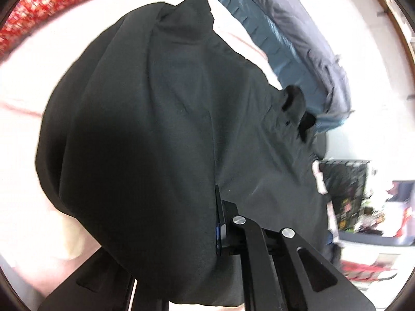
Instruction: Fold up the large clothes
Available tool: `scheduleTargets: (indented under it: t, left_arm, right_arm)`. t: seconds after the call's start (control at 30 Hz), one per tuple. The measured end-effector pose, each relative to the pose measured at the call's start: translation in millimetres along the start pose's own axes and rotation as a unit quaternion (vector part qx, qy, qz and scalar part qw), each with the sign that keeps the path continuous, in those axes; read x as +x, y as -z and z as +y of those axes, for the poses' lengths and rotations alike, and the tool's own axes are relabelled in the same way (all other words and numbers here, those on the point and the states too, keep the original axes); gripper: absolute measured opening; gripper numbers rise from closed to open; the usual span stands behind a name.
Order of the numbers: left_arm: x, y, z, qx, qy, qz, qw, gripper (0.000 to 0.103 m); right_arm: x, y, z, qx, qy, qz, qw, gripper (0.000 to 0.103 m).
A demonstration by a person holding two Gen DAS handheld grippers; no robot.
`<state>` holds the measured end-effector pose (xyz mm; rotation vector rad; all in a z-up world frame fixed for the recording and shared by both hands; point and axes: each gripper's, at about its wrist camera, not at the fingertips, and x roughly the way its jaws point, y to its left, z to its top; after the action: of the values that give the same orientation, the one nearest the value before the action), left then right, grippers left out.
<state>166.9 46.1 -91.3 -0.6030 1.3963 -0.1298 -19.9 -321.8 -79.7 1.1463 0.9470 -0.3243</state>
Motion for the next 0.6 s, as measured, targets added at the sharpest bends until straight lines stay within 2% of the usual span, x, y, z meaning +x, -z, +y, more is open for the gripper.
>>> scheduleTargets:
  t: [0.1, 0.17, 0.2, 0.27, 0.4, 0.47, 0.5, 0.53, 0.6]
  left_arm:
    - [5.3, 7.8, -13.6, 0.04, -0.053, 0.001, 0.9978, 0.008]
    - [7.2, 8.7, -34.0, 0.104, -0.098, -0.017, 0.9895, 0.008]
    - [8.3, 6.1, -45.6, 0.129, -0.113, -0.024, 0.9849, 0.008]
    - [0.8, -3.7, -70.9, 0.196, -0.131, -0.052, 0.9704, 0.007]
    - [-40.4, -43.4, -121.9, 0.288, -0.113, -0.117, 0.9437, 0.007]
    - [-65.2, -61.4, -133.6, 0.322, -0.115, -0.152, 0.9275, 0.007]
    - [-85.1, -75.3, -138.2, 0.345, -0.122, -0.184, 0.9122, 0.007]
    - [-101.7, -83.1, -139.5, 0.358, -0.126, -0.204, 0.9027, 0.007]
    - [-140.7, -112.4, -133.3, 0.369, -0.122, -0.234, 0.8913, 0.008]
  right_arm:
    - [-4.2, 9.5, -6.4, -0.017, 0.024, 0.008, 1.0, 0.008]
    - [0.0, 20.9, -12.9, -0.009, 0.035, 0.015, 0.999, 0.008]
    - [7.4, 14.0, -9.8, -0.006, 0.037, 0.015, 0.999, 0.008]
    - [5.6, 22.3, -5.0, -0.011, 0.041, 0.01, 0.999, 0.008]
    - [12.1, 33.7, 27.9, -0.013, 0.031, 0.001, 0.999, 0.008]
    - [24.1, 40.1, 65.5, -0.025, 0.014, 0.005, 1.0, 0.008]
    - [30.0, 45.8, 83.3, -0.034, 0.006, 0.009, 0.999, 0.008]
    - [42.1, 51.2, 111.4, -0.043, -0.009, 0.017, 0.999, 0.008]
    - [60.2, 58.1, 155.7, -0.052, -0.038, 0.03, 0.997, 0.008]
